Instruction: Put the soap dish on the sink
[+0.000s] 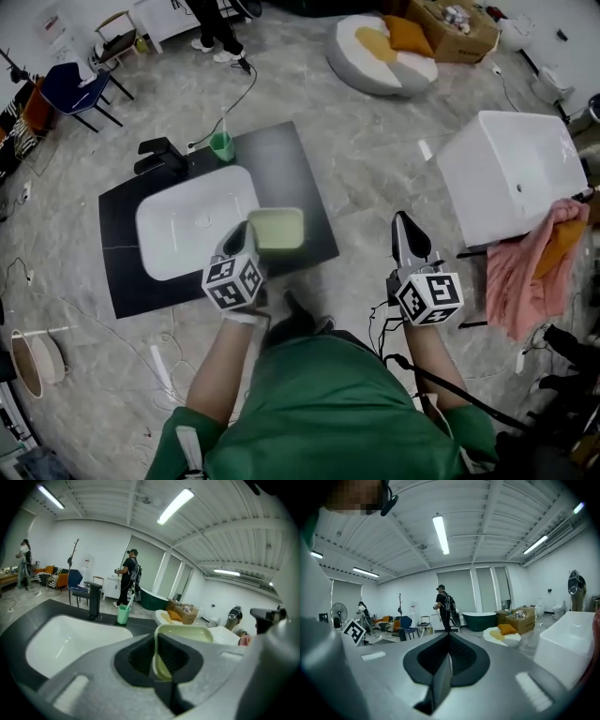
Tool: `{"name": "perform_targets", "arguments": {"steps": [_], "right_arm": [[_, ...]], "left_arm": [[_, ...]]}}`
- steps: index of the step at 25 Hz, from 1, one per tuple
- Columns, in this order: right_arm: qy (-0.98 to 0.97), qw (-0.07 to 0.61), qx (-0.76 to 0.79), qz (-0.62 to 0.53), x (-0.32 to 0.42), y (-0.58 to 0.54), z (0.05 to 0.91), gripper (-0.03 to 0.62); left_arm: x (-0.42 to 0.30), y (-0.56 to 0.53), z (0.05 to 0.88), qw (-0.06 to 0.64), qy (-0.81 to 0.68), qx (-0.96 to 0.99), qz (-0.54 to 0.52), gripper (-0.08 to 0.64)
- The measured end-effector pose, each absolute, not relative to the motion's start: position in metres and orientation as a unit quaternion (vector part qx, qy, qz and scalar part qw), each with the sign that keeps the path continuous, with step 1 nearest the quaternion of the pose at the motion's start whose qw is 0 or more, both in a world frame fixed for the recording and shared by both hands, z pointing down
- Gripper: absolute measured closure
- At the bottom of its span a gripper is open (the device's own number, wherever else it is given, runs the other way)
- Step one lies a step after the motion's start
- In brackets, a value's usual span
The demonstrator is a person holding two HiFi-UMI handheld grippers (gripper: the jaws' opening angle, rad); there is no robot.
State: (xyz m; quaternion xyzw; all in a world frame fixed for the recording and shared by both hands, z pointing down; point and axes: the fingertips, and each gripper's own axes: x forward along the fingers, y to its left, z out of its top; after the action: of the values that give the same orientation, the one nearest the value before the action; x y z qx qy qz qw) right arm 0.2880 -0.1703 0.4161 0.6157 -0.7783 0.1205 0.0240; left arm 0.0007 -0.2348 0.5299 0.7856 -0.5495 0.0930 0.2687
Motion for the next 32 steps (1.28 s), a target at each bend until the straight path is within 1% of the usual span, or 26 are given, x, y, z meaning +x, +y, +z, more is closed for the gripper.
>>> {"name": "perform_targets", "arguments": {"steps": [8, 14, 19, 32], "right_arm": [[-0.791, 0.053, 0.596, 0.127, 0.251, -0.226, 0.428, 0.601], [-0.8, 0.066, 0.579, 0.144, 0.244, -0.261, 0.451, 0.6], [-0.807, 0.073, 0.561, 0.168, 0.252, -0.286, 0.479, 0.6], [-0.816, 0.082, 0.536, 0.2, 0.294, -0.33, 0.518, 0.6]], "left_arm": [[0.005, -0.261, 0.586, 0.304, -0.527, 0.784, 0.122, 0.538], [0.009, -0.277, 0.614, 0.326, -0.527, 0.773, 0.135, 0.538], [0.018, -0.292, 0.637, 0.338, -0.542, 0.755, 0.149, 0.539], [0.035, -0.326, 0.698, 0.361, -0.585, 0.702, 0.189, 0.538]]}}
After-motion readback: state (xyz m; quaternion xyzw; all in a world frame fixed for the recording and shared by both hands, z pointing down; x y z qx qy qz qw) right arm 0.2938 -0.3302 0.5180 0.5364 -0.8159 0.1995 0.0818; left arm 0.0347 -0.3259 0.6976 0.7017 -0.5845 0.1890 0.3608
